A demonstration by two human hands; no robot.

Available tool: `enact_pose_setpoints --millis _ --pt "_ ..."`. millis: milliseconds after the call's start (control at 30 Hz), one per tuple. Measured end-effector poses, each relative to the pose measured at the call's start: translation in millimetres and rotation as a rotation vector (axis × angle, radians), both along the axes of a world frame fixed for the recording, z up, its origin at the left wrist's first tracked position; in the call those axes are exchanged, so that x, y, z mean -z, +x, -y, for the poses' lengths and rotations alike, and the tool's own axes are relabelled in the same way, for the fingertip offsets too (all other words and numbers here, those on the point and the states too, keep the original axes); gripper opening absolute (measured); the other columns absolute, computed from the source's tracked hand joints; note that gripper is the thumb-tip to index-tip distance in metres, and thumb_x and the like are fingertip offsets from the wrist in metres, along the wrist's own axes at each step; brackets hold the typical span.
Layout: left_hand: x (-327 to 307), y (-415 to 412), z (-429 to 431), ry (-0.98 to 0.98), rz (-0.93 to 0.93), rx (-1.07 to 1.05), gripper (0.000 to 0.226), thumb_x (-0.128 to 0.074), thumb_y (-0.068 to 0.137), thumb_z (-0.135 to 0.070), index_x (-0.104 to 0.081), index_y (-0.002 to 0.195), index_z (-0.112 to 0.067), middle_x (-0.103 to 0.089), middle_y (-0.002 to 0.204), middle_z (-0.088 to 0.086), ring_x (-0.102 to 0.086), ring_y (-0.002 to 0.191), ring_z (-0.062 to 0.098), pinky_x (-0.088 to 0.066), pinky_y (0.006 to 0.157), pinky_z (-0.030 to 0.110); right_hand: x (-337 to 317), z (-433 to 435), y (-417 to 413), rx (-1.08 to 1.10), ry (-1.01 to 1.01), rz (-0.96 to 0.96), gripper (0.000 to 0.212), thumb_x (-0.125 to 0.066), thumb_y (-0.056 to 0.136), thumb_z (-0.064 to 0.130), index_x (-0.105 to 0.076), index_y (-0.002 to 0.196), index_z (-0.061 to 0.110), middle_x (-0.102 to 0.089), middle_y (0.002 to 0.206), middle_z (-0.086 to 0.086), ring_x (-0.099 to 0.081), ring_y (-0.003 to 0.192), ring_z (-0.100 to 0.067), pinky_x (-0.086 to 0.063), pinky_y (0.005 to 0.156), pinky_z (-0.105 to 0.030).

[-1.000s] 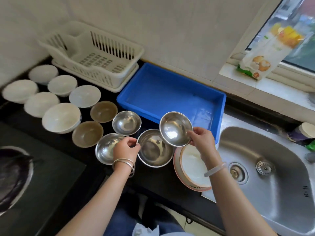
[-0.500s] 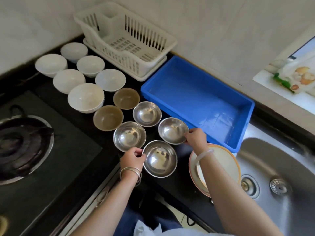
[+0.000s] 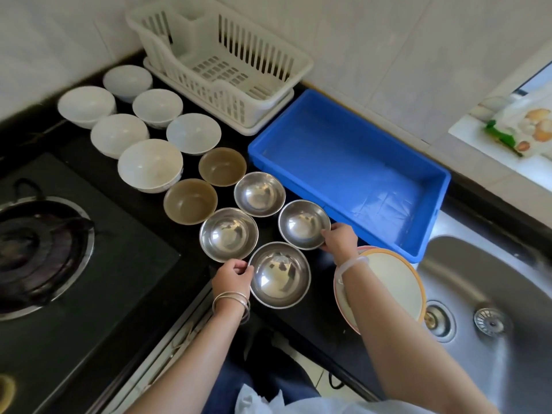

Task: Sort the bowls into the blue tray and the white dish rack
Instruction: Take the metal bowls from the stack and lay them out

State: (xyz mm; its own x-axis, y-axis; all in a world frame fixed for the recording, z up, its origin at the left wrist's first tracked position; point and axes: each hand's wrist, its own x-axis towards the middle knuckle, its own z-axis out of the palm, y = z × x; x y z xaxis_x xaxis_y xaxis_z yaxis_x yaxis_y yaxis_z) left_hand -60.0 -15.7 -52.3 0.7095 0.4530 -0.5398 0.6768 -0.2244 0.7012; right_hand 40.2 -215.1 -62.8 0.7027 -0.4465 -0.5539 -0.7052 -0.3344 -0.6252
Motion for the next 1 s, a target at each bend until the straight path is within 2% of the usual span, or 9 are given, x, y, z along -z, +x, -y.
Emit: enact_pose_setpoints --millis 100,300,367,467,700,767,833,900,1000 --pt "2 1 0 -0.044 -0.025 -0.054 0.011 -0.066 0.079 -0.019 -0.068 0.084 -0.009 -0.072 0.09 0.009 -0.066 0.085 0.028 -0.053 0.08 0.034 0 -2 0 0.032 0.036 0.0 0.016 -0.056 0.088 0.009 -0.057 0.074 0.014 -0.058 0.076 -0.005 -0.063 0.07 -0.021 -0.059 0.077 -0.042" --pt "5 5 -1 -0.134 -0.071 -0.145 0.011 -0.068 0.077 -0.019 -0.069 0.079 -0.009 -0.071 0.087 0.014 -0.066 0.088 0.034 -0.055 0.081 0.046 -4 -2 -1 0.076 0.096 0.023 0.015 -0.054 0.09 0.007 -0.057 0.078 0.014 -0.057 0.081 -0.005 -0.064 0.078 -0.023 -0.058 0.068 -0.034" --pt "5 4 -1 -0.139 -0.075 -0.17 0.012 -0.069 0.077 -0.021 -0.068 0.079 -0.009 -0.071 0.087 0.016 -0.066 0.087 0.035 -0.055 0.082 0.044 -6 -3 -1 0.089 0.121 0.026 0.019 -0.053 0.09 0.007 -0.055 0.074 0.017 -0.057 0.083 -0.005 -0.064 0.081 -0.024 -0.058 0.068 -0.033" --pt "4 4 0 -0.149 -0.069 -0.208 0.016 -0.069 0.077 -0.021 -0.068 0.082 -0.006 -0.071 0.09 0.015 -0.065 0.089 0.032 -0.052 0.083 0.035 -8 -4 -2 0.079 0.126 0.021 0.014 -0.052 0.089 0.009 -0.058 0.079 0.015 -0.06 0.086 -0.007 -0.065 0.083 -0.024 -0.059 0.07 -0.034" --pt "5 3 1 -0.264 -0.05 -0.296 0.013 -0.071 0.076 -0.018 -0.062 0.071 -0.011 -0.07 0.088 0.016 -0.064 0.086 0.033 -0.052 0.085 0.036 -13 -2 -6 0.047 0.109 0.019 0.021 -0.051 0.09 0.013 -0.056 0.072 0.02 -0.067 0.099 -0.016 -0.067 0.092 -0.029 -0.058 0.082 -0.04" --pt "6 2 -1 -0.312 -0.051 -0.309 0.012 -0.07 0.077 -0.015 -0.061 0.069 -0.011 -0.068 0.086 0.018 -0.064 0.085 0.033 -0.052 0.089 0.046 -17 -1 -8 0.007 0.082 0.016 0.022 -0.049 0.089 0.013 -0.058 0.069 0.014 -0.068 0.093 -0.018 -0.067 0.089 -0.03 -0.057 0.085 -0.042" --pt "5 1 -4 -0.332 -0.054 -0.299 0.012 -0.069 0.077 -0.014 -0.062 0.068 -0.014 -0.067 0.084 0.016 -0.064 0.086 0.033 -0.052 0.09 0.049 -25 -2 -11 -0.074 0.016 0.02 0.021 -0.047 0.088 0.015 -0.055 0.068 0.01 -0.062 0.078 -0.016 -0.061 0.077 -0.028 -0.055 0.08 -0.039" --pt "0 -1 -7 -0.307 -0.04 -0.269 0.011 -0.068 0.077 -0.014 -0.063 0.069 -0.016 -0.068 0.086 0.013 -0.066 0.091 0.033 -0.052 0.09 0.047 -35 -3 -16 -0.159 -0.07 0.04 0.021 -0.046 0.089 0.018 -0.057 0.076 0.006 -0.057 0.075 -0.015 -0.056 0.076 -0.029 -0.045 0.07 -0.033" --pt "-14 -3 -9 -0.184 0.028 -0.187 0.006 -0.066 0.079 -0.016 -0.062 0.074 -0.019 -0.069 0.087 0.007 -0.064 0.082 0.023 -0.052 0.079 0.034 -53 0 -30 -0.184 -0.18 0.138 0.032 -0.046 0.093 0.021 -0.062 0.118 0.007 -0.068 0.108 -0.01 -0.058 0.1 -0.028 -0.038 0.075 -0.03"
